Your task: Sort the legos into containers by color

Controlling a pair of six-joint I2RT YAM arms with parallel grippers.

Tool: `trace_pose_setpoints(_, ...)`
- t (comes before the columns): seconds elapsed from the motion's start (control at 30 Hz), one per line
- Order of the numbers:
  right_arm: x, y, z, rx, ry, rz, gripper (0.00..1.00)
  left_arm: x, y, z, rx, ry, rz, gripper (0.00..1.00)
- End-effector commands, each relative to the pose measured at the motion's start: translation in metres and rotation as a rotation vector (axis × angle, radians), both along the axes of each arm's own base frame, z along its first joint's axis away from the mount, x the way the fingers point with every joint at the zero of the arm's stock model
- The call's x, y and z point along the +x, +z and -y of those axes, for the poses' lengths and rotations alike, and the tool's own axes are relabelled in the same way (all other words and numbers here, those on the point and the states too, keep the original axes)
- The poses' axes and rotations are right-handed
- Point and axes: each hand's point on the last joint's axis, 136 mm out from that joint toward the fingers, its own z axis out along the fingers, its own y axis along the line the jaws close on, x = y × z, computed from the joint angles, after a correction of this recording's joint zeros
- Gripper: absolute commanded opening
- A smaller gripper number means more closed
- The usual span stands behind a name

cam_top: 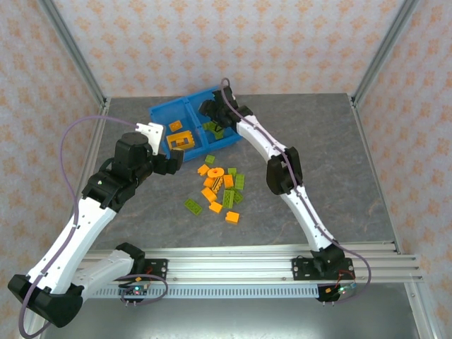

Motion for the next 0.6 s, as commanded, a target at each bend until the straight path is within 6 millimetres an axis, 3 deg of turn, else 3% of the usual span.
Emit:
trace_pose_setpoints(0.0,0.002,0.061,-0.004,0.055,0.008,0.098,0.80,0.001,0.004,-0.003,0.013,0.003,0.025,1.00)
trace_pose_setpoints(0.23,-0.023,0.126,0.006,0.027,0.083,0.159,0.87,0.003,0.001,-0.003,0.018,0.005,0.015,1.00)
trace_pose_setpoints(0.33,-0.048,0.151,0.017,-0.029,0.149,0.162,0.87,0.004,-0.002,-0.002,0.022,0.005,0.008,1.00)
trace_pose_setpoints(0.47,-0.093,0.163,0.043,-0.113,0.226,0.165,0.89,0.006,-0.007,-0.004,0.036,0.018,-0.007,1.00)
trace_pose_setpoints(0.57,-0.131,0.173,0.070,-0.144,0.246,0.263,0.91,0.011,-0.014,-0.001,0.027,0.025,-0.045,1.00)
